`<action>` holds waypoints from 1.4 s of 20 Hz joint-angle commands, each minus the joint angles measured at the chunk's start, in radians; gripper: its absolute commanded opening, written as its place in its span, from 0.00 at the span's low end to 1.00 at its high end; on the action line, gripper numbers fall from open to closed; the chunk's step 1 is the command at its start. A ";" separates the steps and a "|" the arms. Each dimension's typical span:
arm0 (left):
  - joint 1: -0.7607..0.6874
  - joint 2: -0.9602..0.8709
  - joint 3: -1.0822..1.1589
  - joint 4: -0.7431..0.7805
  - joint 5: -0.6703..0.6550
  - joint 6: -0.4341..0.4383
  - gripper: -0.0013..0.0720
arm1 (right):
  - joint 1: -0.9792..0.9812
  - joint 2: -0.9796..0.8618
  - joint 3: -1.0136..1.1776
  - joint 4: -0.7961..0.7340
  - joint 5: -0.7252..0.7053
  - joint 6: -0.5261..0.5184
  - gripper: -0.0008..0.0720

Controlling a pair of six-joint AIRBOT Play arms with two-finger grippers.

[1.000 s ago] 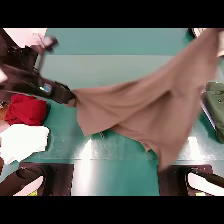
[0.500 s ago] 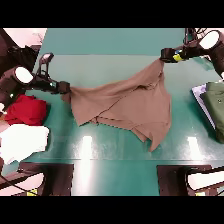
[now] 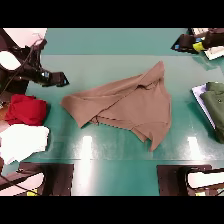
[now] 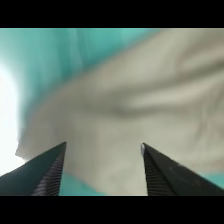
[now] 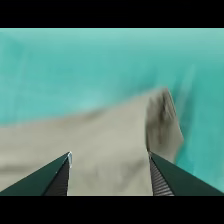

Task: Fold the shirts.

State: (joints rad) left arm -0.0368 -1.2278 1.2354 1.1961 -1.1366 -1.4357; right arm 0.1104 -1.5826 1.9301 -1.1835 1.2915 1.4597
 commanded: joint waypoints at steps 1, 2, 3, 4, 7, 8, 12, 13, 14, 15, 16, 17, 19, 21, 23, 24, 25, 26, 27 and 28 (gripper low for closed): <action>-0.001 0.107 -0.204 -0.086 -0.031 -0.022 0.76 | -0.049 0.057 0.013 0.006 0.223 -0.042 0.77; -0.001 0.148 -0.301 -0.137 -0.006 -0.027 0.76 | -0.054 0.066 0.013 0.007 0.265 -0.048 0.77; -0.001 0.190 -0.403 -0.194 0.026 -0.029 0.76 | -0.062 0.075 0.013 0.008 0.291 -0.047 0.77; -0.001 0.229 -0.496 -0.247 0.056 -0.032 0.76 | -0.063 0.084 0.013 0.015 0.294 -0.047 0.77; -0.001 0.304 -0.681 -0.352 0.132 -0.059 0.76 | -0.063 0.108 0.013 0.014 0.288 -0.047 0.77; -0.001 0.315 -0.720 -0.385 0.153 -0.058 0.76 | -0.063 0.114 0.013 0.014 0.288 -0.047 0.77; -0.001 0.316 -0.825 -0.497 0.269 -0.058 0.76 | -0.063 0.137 0.013 0.014 0.285 -0.047 0.77; -0.001 0.316 -0.841 -0.517 0.298 -0.058 0.76 | -0.063 0.140 0.013 0.014 0.283 -0.047 0.77; -0.001 0.316 -0.856 -0.536 0.316 -0.057 0.76 | -0.063 0.140 0.013 0.014 0.283 -0.047 0.77; -0.001 0.316 -0.867 -0.539 0.325 -0.058 0.76 | -0.063 0.140 0.013 0.014 0.283 -0.047 0.77; -0.001 0.316 -0.877 -0.539 0.329 -0.058 0.76 | -0.063 0.140 0.013 0.014 0.280 -0.047 0.77; -0.001 0.315 -0.883 -0.547 0.330 -0.057 0.76 | -0.063 0.140 0.013 0.014 0.276 -0.047 0.77; -0.001 0.315 -0.887 -0.577 0.344 -0.050 0.76 | -0.063 0.140 0.013 0.014 0.273 -0.047 0.77; -0.001 0.315 -0.887 -0.603 0.370 -0.045 0.76 | -0.063 0.140 0.013 0.014 0.272 -0.047 0.77; -0.001 0.315 -0.887 -0.610 0.386 -0.045 0.76 | -0.063 0.140 0.013 0.014 0.272 -0.047 0.77; -0.001 0.315 -0.887 -0.624 0.386 -0.045 0.76 | -0.063 0.140 0.013 0.014 0.272 -0.047 0.77; -0.001 0.315 -0.887 -0.639 0.388 -0.035 0.76 | -0.063 0.140 0.013 0.014 0.272 -0.047 0.77; -0.001 0.315 -0.887 -0.652 0.386 -0.018 0.76 | -0.063 0.140 0.013 0.014 0.272 -0.047 0.77; -0.001 0.315 -0.887 -0.655 0.386 -0.019 0.76 | -0.063 0.140 0.013 0.014 0.272 -0.047 0.77; -0.001 0.315 -0.887 -0.660 0.386 -0.019 0.76 | -0.063 0.140 0.013 0.014 0.271 -0.047 0.77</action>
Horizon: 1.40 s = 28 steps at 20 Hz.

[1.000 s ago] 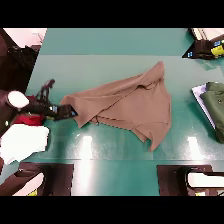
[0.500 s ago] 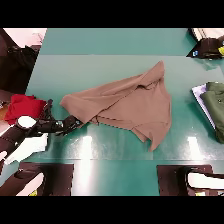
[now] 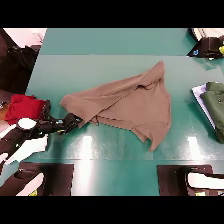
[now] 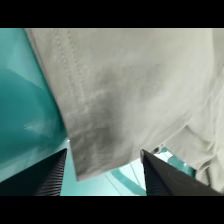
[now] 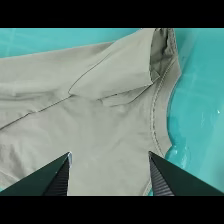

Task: Fold the shirts.

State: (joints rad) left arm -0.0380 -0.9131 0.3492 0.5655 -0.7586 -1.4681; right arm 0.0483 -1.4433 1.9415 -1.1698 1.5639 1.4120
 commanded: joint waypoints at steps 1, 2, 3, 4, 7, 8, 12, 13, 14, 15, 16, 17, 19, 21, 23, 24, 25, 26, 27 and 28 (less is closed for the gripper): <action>0.000 0.001 -0.001 -0.032 0.009 0.014 0.76 | 0.000 0.000 0.001 0.000 -0.001 0.000 0.77; 0.000 0.001 -0.001 -0.036 0.008 0.016 0.76 | 0.000 0.001 0.001 0.000 -0.001 0.000 0.77; 0.000 0.001 -0.001 -0.036 0.007 0.021 0.76 | 0.000 0.001 0.001 0.000 0.000 0.001 0.77; 0.000 -0.004 -0.001 -0.039 0.004 0.021 0.76 | 0.000 0.001 0.001 0.000 0.000 0.001 0.77; -0.040 -0.042 -0.001 -0.055 0.017 0.029 0.76 | 0.000 0.001 0.001 0.000 0.000 0.001 0.77; -0.063 -0.052 0.000 -0.065 0.037 0.029 0.54 | 0.000 0.001 0.001 0.000 0.000 0.001 0.77; -0.070 -0.050 0.094 -0.154 0.035 0.112 0.05 | 0.000 0.001 0.001 -0.008 0.007 0.001 0.77; -0.070 -0.050 0.171 -0.152 -0.010 0.140 0.05 | 0.000 0.001 0.001 -0.009 0.011 0.001 0.77; -0.070 -0.050 0.255 -0.146 -0.040 0.158 0.05 | 0.000 0.001 0.001 -0.009 0.010 0.001 0.77; -0.070 -0.050 0.354 -0.134 -0.050 0.171 0.05 | 0.000 0.001 0.001 -0.009 0.009 0.001 0.77; -0.070 -0.050 0.450 -0.088 -0.034 0.170 0.05 | 0.000 0.001 0.001 -0.009 0.008 0.001 0.77; -0.070 -0.051 0.540 -0.003 0.011 0.163 0.05 | 0.000 0.001 0.001 -0.009 0.006 0.001 0.77; -0.070 -0.076 0.680 0.246 0.099 0.063 0.05 | 0.000 0.001 0.001 -0.009 0.006 0.001 0.77; -0.070 -0.146 0.752 0.437 0.111 -0.039 0.05 | 0.000 0.001 0.001 -0.009 0.006 0.001 0.77; -0.070 -0.241 0.771 0.456 0.124 -0.033 0.35 | 0.000 0.001 0.001 -0.009 0.006 0.001 0.77; -0.070 -0.290 0.785 0.452 0.116 -0.037 0.77 | 0.000 0.001 0.001 -0.008 0.008 0.001 0.77; -0.070 -0.337 0.811 0.452 0.076 -0.055 0.93 | 0.000 0.001 0.001 -0.009 0.011 0.001 0.77; -0.070 -0.365 0.840 0.452 0.024 -0.055 0.93 | 0.000 0.001 0.001 -0.009 0.013 0.001 0.77; -0.070 -0.373 0.866 0.452 -0.040 -0.053 0.93 | -0.001 0.001 0.002 -0.009 0.021 0.001 0.77; -0.070 -0.365 0.880 0.453 -0.116 -0.050 0.92 | -0.001 0.001 0.002 -0.010 0.031 0.001 0.77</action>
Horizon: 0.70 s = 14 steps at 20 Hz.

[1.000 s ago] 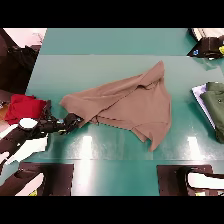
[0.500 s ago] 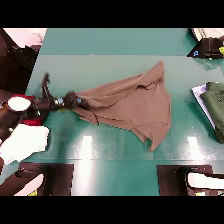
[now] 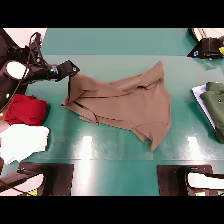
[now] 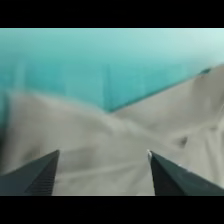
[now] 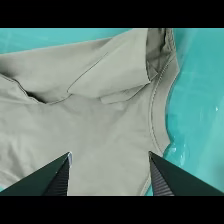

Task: Fold the shirts.

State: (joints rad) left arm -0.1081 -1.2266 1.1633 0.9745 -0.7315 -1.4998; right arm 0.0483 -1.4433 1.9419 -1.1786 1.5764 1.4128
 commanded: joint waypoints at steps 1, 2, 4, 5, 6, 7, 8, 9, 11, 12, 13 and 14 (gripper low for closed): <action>0.000 -0.038 0.067 0.046 -0.223 0.000 0.74 | -0.001 0.001 0.001 -0.001 0.029 0.000 0.77; -0.008 -0.021 0.060 0.053 -0.309 0.042 0.68 | 0.000 0.001 0.001 0.000 0.029 0.000 0.77; -0.051 0.031 -0.008 0.082 -0.385 0.040 0.68 | 0.000 0.002 0.001 -0.001 0.029 0.000 0.77; -0.090 0.064 -0.073 0.088 -0.374 0.030 0.68 | 0.000 0.002 0.001 0.000 0.028 0.000 0.77; -0.135 0.094 -0.142 0.093 -0.343 -0.005 0.68 | 0.000 0.002 0.001 0.000 0.027 0.000 0.77; -0.191 0.118 -0.219 0.095 -0.295 -0.045 0.68 | 0.000 0.002 0.001 0.000 0.026 0.000 0.77; -0.246 0.127 -0.284 0.096 -0.244 -0.081 0.68 | 0.000 0.002 0.001 0.000 0.026 0.000 0.77; -0.307 0.125 -0.345 0.097 -0.183 -0.116 0.68 | 0.000 0.002 0.001 0.000 0.030 0.000 0.77; -0.405 0.124 -0.435 0.100 -0.044 -0.169 0.68 | 0.000 0.002 0.001 0.000 0.033 0.000 0.77; -0.434 0.121 -0.458 0.107 0.006 -0.200 0.68 | 0.000 0.002 0.001 0.001 0.033 0.000 0.77; -0.452 0.117 -0.470 0.125 0.034 -0.243 0.68 | 0.000 0.002 0.001 0.001 0.033 0.000 0.77; -0.459 0.111 -0.472 0.149 0.033 -0.285 0.68 | 0.000 0.002 0.001 0.001 0.037 0.000 0.77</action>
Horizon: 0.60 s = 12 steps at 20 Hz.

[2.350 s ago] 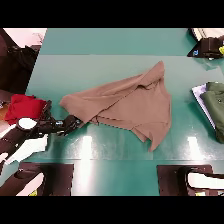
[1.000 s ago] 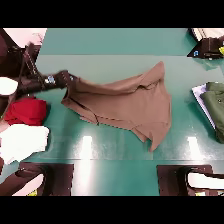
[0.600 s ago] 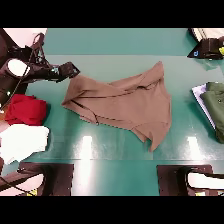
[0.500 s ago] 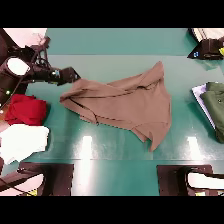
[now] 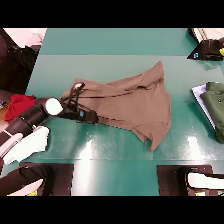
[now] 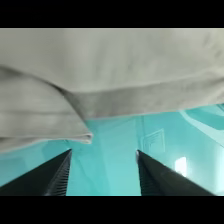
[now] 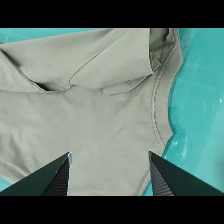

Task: Fold the shirts.

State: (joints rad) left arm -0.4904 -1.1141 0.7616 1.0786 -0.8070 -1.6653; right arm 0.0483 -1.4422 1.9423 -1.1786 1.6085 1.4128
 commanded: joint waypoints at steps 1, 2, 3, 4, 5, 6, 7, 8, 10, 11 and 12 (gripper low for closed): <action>-0.077 -0.006 -0.071 0.060 0.108 -0.143 0.68 | 0.000 0.002 0.001 0.001 0.011 0.000 0.77; -0.077 -0.012 -0.071 0.081 0.116 -0.161 0.68 | 0.000 0.002 0.001 0.001 0.016 0.000 0.77; -0.077 -0.021 -0.071 0.086 0.129 -0.181 0.68 | 0.000 0.002 0.000 0.001 0.018 0.000 0.77; -0.077 -0.036 -0.071 0.085 0.141 -0.188 0.68 | 0.000 0.001 0.000 0.001 0.018 0.000 0.77; -0.077 -0.056 -0.071 0.080 0.149 -0.190 0.68 | 0.000 0.002 0.001 0.001 0.018 0.000 0.77; -0.077 -0.078 -0.071 0.071 0.156 -0.189 0.68 | 0.000 0.002 0.001 0.001 0.019 0.000 0.77; -0.077 -0.093 -0.069 0.066 0.164 -0.190 0.68 | 0.000 0.002 0.001 0.001 0.019 0.000 0.77; -0.077 -0.101 -0.066 0.064 0.176 -0.190 0.68 | 0.000 0.002 0.001 0.002 0.019 0.000 0.77; -0.077 -0.102 -0.058 0.064 0.208 -0.190 0.68 | 0.000 0.002 0.001 0.001 0.019 0.000 0.77; -0.077 -0.103 -0.057 0.064 0.215 -0.190 0.68 | 0.000 0.002 0.001 0.001 0.019 0.000 0.77; -0.077 -0.103 -0.056 0.066 0.212 -0.190 0.67 | 0.000 0.002 0.001 0.001 0.021 0.000 0.77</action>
State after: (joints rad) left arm -0.5663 -1.2064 0.7025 1.1400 -0.6212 -1.8465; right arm 0.0483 -1.4410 1.9423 -1.1778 1.6264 1.4128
